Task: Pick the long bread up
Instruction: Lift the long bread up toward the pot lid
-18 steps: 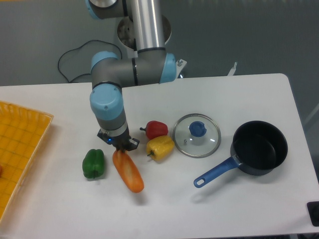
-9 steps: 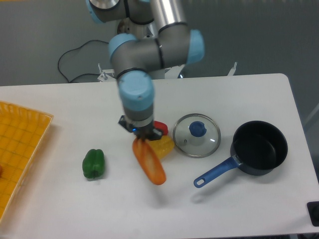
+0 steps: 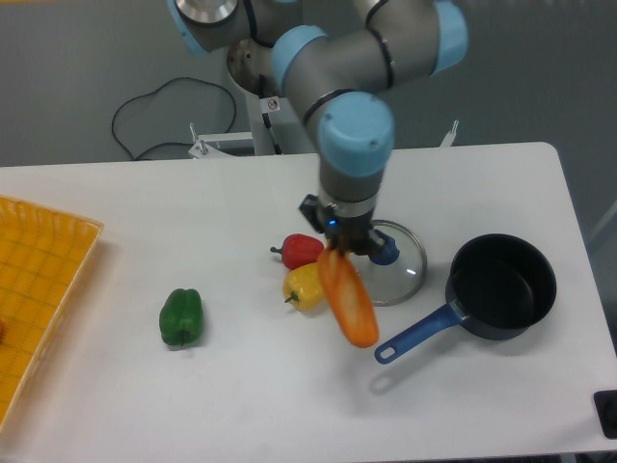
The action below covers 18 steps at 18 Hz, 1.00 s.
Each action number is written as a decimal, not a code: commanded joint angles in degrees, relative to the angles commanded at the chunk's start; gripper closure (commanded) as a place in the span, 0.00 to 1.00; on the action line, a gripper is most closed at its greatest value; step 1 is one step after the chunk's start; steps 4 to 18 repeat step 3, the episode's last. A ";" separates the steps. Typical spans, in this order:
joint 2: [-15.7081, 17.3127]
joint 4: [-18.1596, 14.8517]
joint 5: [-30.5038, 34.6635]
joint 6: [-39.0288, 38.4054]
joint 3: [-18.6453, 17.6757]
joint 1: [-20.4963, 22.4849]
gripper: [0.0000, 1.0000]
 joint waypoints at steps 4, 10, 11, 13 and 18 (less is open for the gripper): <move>0.09 0.00 0.00 0.88 0.00 0.71 0.97; 0.09 0.00 0.00 0.88 0.00 0.71 0.97; 0.09 0.00 0.00 0.88 0.00 0.71 0.97; 0.09 0.00 0.00 0.88 0.00 0.71 0.97; 0.09 0.00 0.00 0.88 0.00 0.71 0.97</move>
